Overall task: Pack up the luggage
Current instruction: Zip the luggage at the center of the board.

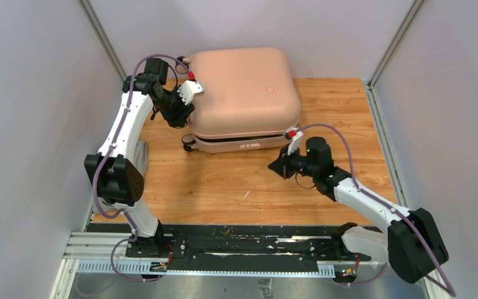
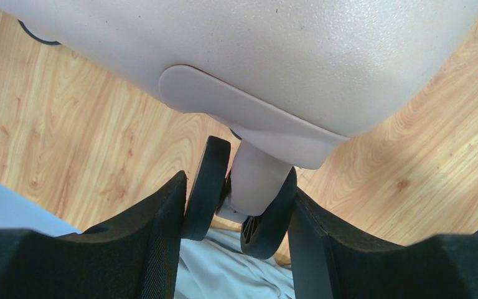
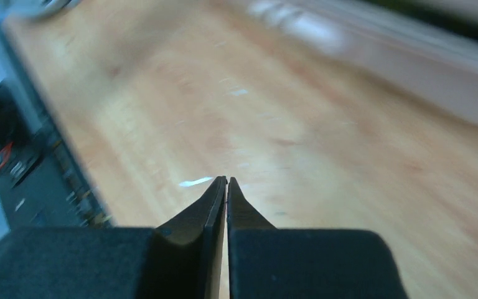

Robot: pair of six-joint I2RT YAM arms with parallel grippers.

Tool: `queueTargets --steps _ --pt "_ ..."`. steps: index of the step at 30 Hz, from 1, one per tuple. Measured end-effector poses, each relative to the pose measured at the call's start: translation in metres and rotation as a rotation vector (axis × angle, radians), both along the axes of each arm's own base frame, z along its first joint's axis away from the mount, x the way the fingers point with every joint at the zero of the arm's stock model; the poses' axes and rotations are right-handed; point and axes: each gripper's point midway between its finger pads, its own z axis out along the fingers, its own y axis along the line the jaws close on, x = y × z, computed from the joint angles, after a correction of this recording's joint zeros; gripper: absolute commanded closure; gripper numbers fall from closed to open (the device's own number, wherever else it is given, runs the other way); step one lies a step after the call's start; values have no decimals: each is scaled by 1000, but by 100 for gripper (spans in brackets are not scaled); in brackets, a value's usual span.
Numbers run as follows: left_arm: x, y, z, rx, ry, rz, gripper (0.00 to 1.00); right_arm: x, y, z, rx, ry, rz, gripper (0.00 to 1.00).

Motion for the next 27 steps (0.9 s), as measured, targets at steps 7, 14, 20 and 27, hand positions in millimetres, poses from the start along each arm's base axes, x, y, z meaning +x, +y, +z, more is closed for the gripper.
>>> queueTargets --steps 7,14,20,27 --pt "1 1 3 -4 -11 0 100 95 -116 32 116 0 -532 34" --pt "1 5 9 6 -58 -20 100 138 -147 15 180 94 -584 33" --pt "7 14 10 35 -93 -23 100 160 -137 17 213 101 -432 26" --pt "9 44 0 80 -112 8 100 180 -142 18 279 82 -332 25"
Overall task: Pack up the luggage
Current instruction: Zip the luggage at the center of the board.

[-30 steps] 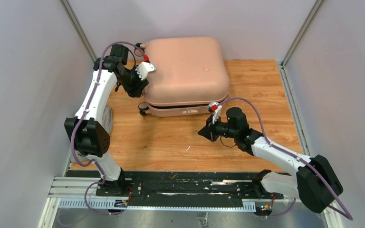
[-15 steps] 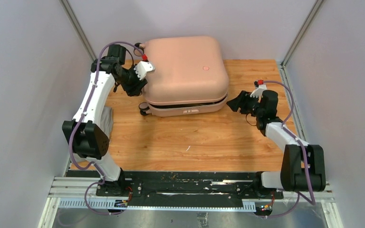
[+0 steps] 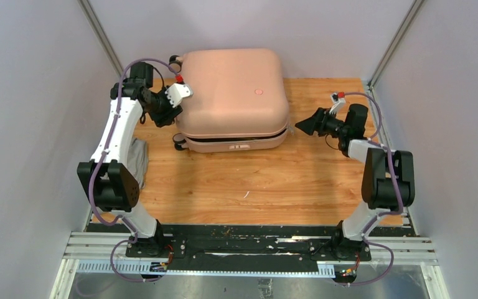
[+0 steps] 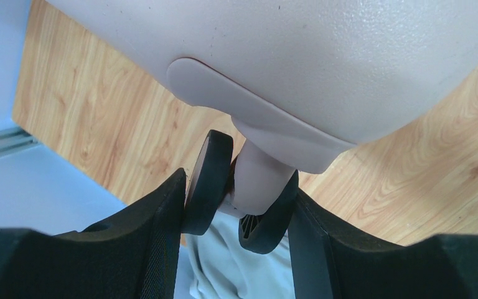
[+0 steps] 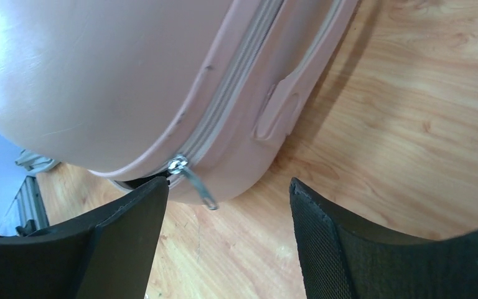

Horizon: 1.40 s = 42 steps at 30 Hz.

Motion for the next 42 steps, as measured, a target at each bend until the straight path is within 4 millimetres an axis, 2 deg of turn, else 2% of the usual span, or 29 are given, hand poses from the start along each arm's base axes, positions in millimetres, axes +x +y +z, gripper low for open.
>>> queueTargets --steps 4,8,13,18,29,42 --pt "-2 12 2 16 -5 22 100 13 6 -8 81 19 72 24" --pt "-3 15 4 27 -7 32 100 2 18 -10 185 27 146 24" --pt "-3 16 4 30 -8 38 100 -7 36 5 233 -11 239 27" --pt "-5 14 4 0 2 47 100 -4 51 15 239 -42 315 27" --pt "-13 5 7 -74 27 60 100 0 50 -7 220 10 329 27" --pt "-15 2 9 -94 37 69 100 3 54 -27 268 36 375 41"
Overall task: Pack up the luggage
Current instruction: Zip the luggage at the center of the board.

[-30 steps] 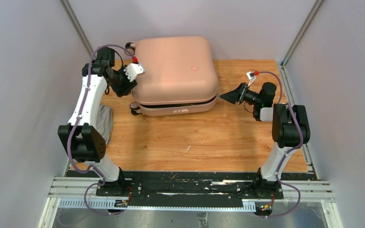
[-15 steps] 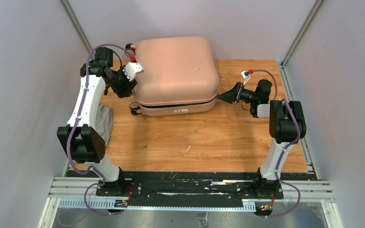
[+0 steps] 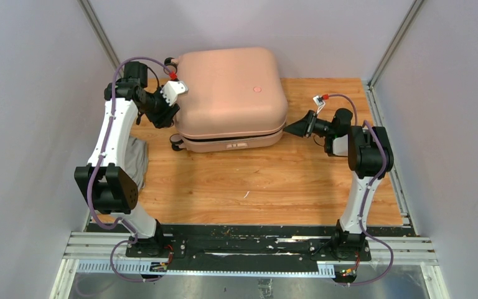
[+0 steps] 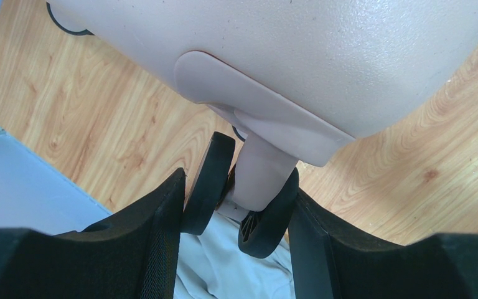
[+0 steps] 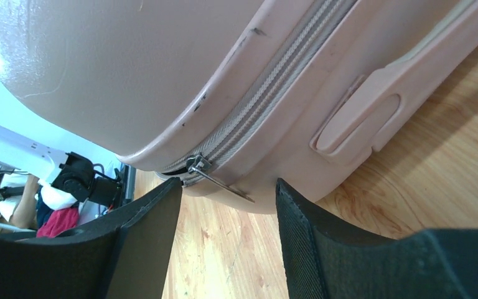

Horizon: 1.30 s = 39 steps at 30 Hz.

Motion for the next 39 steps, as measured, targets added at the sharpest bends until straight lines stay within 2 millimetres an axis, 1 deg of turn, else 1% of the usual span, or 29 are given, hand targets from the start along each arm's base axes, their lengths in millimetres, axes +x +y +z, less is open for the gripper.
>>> queueTargets --steps 5,6,8,11,12,18,21,22,26,35,39 --pt "1 0 2 0 -5 1 100 3 1 4 50 3 23 42" --pt "1 1 2 0 -6 2 100 3 2 6 54 -1 24 44" --pt "1 1 3 0 -6 3 100 1 2 9 61 -7 33 52" --pt "0 1 4 -3 -5 6 100 0 4 13 65 -16 43 73" --pt "1 1 5 -4 -7 8 100 -1 4 12 68 -8 44 77" --pt "0 0 5 -10 -1 14 100 -2 5 14 75 2 49 86" --pt "-1 0 5 -15 1 17 100 -2 5 14 76 6 48 98" --pt "-1 -1 5 -16 2 18 100 -3 5 14 77 8 47 100" --pt "-2 -2 5 -26 6 22 100 -4 5 11 83 24 21 100" --pt "-6 -9 6 -69 31 52 100 -8 1 18 57 -7 -82 100" --pt "-7 -12 15 -83 25 66 100 -9 0 21 8 -26 -130 100"
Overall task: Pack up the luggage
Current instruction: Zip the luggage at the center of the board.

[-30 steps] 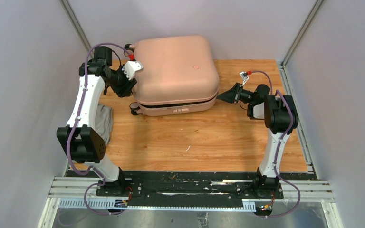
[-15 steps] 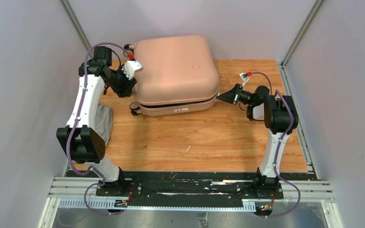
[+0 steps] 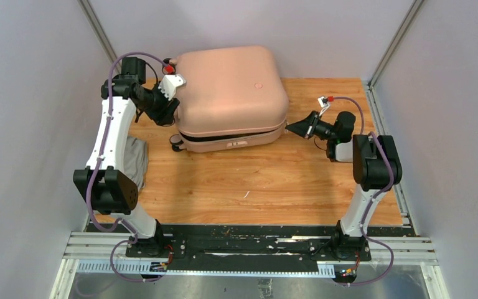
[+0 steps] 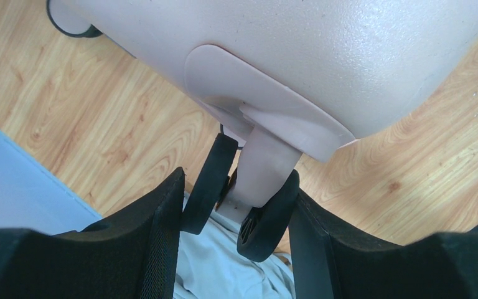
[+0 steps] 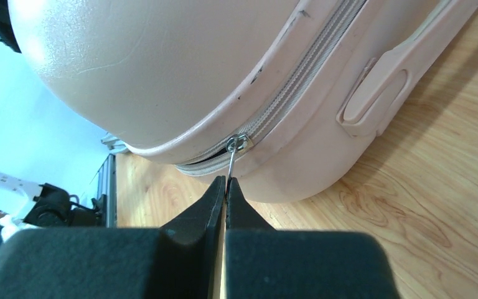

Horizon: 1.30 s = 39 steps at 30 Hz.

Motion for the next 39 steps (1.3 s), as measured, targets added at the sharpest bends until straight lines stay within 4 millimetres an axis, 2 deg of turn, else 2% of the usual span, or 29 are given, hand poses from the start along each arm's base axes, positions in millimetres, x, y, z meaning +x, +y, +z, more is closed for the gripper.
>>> queueTargets --steps 6,15,21,27,31,32,34,36,37,39 --pt "1 -4 19 -27 -27 13 100 0 3 1 -131 -58 -46 100" --pt "-6 -5 9 -38 0 20 100 -3 5 -4 -268 -107 -103 100" --pt "-6 -5 8 -38 -2 20 100 -15 7 5 -319 -168 -132 100" --pt "-13 -15 2 -81 28 18 100 -63 56 23 -289 -237 62 100" --pt "-15 -20 0 -102 41 27 100 -73 62 19 -301 -231 97 99" --pt "-15 -20 0 -102 41 29 100 -73 61 17 -310 -223 88 93" --pt "-15 -19 0 -102 41 30 100 -66 52 12 -340 -191 31 70" --pt "-15 -19 1 -102 39 30 100 -53 35 13 -352 -164 -52 38" --pt "-15 -19 1 -101 38 30 100 -45 22 14 -347 -149 -101 31" --pt "-15 -19 2 -101 34 30 100 -22 -14 17 -336 -121 -223 29"
